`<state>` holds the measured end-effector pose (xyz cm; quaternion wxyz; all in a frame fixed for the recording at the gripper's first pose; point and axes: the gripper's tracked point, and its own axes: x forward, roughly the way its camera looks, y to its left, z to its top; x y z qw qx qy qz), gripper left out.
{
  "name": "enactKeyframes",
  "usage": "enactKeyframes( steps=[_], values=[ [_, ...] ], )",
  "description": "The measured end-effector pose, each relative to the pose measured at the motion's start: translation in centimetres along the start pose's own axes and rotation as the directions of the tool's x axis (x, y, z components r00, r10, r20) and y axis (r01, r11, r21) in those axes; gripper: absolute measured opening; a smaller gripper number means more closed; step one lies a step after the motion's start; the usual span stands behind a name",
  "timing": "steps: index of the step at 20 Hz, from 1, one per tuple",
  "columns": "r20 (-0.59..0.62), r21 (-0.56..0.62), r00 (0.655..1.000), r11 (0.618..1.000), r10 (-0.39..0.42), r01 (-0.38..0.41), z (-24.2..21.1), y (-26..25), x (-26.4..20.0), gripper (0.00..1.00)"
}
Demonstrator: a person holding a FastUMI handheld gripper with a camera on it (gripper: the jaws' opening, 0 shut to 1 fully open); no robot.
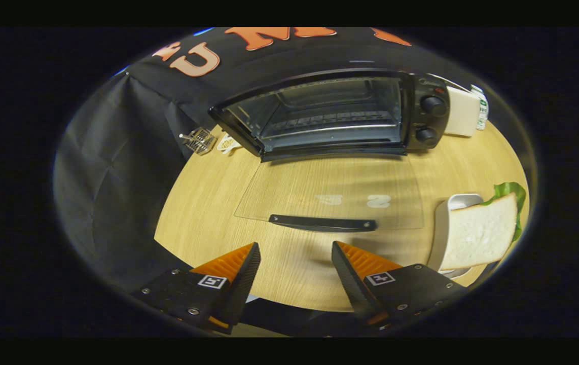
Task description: Open the toaster oven, put the food inside, and close the toaster oven door.
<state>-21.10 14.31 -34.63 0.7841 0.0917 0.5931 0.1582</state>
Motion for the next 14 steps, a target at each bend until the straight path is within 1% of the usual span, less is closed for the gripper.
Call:
enactKeyframes(
  steps=[1, 2, 6, 11, 14],
  values=[
    [0.025, 0.002, 1.000, 1.000, -0.007, 0.007, 0.7, -0.8, -1.1, 0.85],
    [0.054, 0.004, 0.998, 1.000, -0.019, 0.018, 1.4, -1.8, -2.3, 0.87],
    [0.148, 0.022, 0.984, 0.995, -0.103, 0.100, 3.8, -7.2, -6.5, 0.97],
    [0.190, 0.034, 0.955, 0.973, -0.229, 0.226, 4.7, -14.5, -10.5, 0.98],
    [0.201, 0.084, 0.936, 0.957, -0.288, 0.277, 4.3, -18.2, -11.9, 0.96]
  ],
)
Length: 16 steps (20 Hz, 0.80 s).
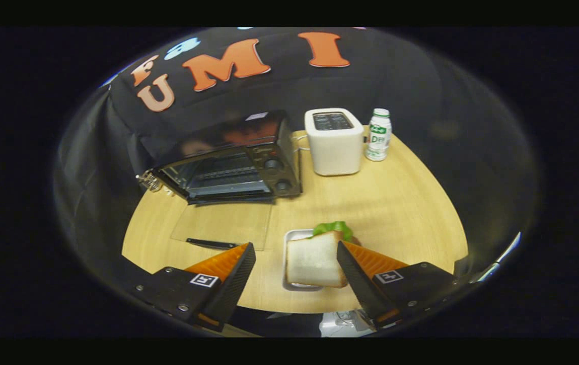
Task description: Open the toaster oven, put the food inside, and close the toaster oven door.
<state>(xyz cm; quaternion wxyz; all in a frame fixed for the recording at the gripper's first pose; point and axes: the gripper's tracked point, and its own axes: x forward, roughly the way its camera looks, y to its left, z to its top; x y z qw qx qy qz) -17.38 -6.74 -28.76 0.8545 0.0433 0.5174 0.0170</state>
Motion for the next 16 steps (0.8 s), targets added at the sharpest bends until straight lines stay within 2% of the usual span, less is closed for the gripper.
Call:
enactKeyframes(
  steps=[2, 4, 9, 11, 14, 16],
  values=[
    [-0.020, 0.028, 0.999, 0.999, -0.045, 0.046, -1.0, -2.1, 0.5, 0.96],
    [-0.029, 0.054, 0.998, 0.997, -0.057, 0.058, -1.8, -3.3, 1.3, 0.96],
    [-0.110, 0.115, 0.993, 0.992, -0.034, 0.046, -5.2, -4.4, 3.9, 0.96],
    [-0.116, 0.146, 0.993, 0.989, -0.019, 0.037, -5.8, -4.4, 4.6, 0.93],
    [-0.132, 0.187, 0.991, 0.982, 0.021, 0.005, -6.7, -3.6, 5.0, 0.74],
    [-0.134, 0.193, 0.990, 0.981, 0.046, -0.019, -6.7, -3.4, 5.0, 0.66]
  ],
)
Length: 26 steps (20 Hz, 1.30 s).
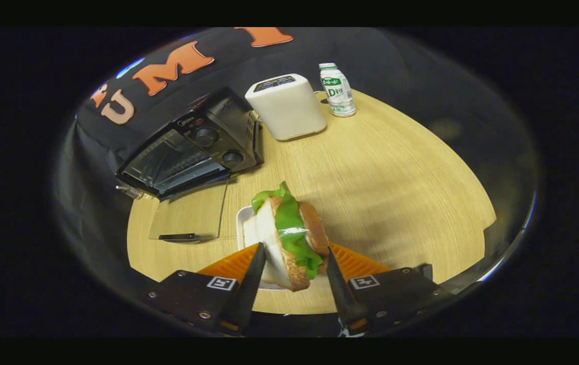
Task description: Open the toaster oven, put the food inside, and close the toaster oven door.
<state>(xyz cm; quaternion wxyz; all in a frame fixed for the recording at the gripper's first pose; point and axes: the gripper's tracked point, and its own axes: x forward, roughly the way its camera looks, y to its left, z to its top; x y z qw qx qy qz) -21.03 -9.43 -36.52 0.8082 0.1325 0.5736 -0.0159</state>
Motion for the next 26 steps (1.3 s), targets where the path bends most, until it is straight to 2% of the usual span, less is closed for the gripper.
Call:
enactKeyframes(
  steps=[4, 8, 11, 14, 18, 22, 26],
  values=[
    [-0.014, 0.013, 1.000, 1.000, 0.020, -0.020, 0.1, 0.5, -0.4, 0.42],
    [-0.006, -0.028, 1.000, 0.999, 0.017, -0.018, -0.2, 1.0, -1.0, 0.29],
    [0.011, -0.036, 0.999, 0.999, 0.033, -0.033, 0.3, 2.0, -1.5, 0.27],
    [0.060, 0.004, 0.998, 0.999, 0.033, -0.033, 1.9, 2.3, -2.9, 0.26],
    [0.139, 0.035, 0.986, 0.995, 0.090, -0.095, 5.1, 4.5, -5.2, 0.24],
    [0.210, 0.054, 0.959, 0.977, 0.192, -0.208, 7.5, 8.9, -6.9, 0.25],
    [0.227, 0.096, 0.932, 0.945, 0.284, -0.311, 8.3, 13.2, -5.6, 0.25]
  ],
)
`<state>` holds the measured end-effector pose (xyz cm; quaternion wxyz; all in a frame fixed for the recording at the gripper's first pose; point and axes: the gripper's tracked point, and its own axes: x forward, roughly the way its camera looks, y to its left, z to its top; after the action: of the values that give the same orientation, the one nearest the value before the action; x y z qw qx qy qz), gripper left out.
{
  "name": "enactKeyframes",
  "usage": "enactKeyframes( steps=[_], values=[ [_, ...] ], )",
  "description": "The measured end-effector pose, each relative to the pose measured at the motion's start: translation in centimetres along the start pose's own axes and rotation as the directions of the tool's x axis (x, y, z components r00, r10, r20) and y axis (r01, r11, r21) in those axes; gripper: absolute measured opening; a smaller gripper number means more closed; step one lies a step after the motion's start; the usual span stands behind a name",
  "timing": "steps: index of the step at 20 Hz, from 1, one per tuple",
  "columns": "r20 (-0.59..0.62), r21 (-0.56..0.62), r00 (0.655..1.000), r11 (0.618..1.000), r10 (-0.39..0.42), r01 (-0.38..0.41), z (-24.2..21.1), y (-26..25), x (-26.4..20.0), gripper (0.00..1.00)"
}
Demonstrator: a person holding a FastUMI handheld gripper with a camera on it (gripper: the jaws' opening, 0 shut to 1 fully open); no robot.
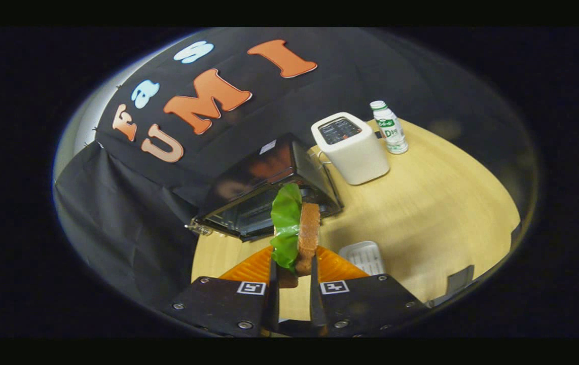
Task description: Open the toaster oven, put the food inside, and close the toaster oven door.
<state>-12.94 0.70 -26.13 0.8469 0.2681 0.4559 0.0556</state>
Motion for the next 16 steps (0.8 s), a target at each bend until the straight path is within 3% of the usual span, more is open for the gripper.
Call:
enactKeyframes(
  steps=[8, 16],
  values=[
    [-0.027, 0.056, 0.997, 0.996, 0.070, -0.069, -2.0, 5.3, 6.3, 0.24],
    [-0.013, 0.216, 0.994, 0.971, 0.106, -0.101, -2.6, 8.5, 12.8, 0.24]
  ],
)
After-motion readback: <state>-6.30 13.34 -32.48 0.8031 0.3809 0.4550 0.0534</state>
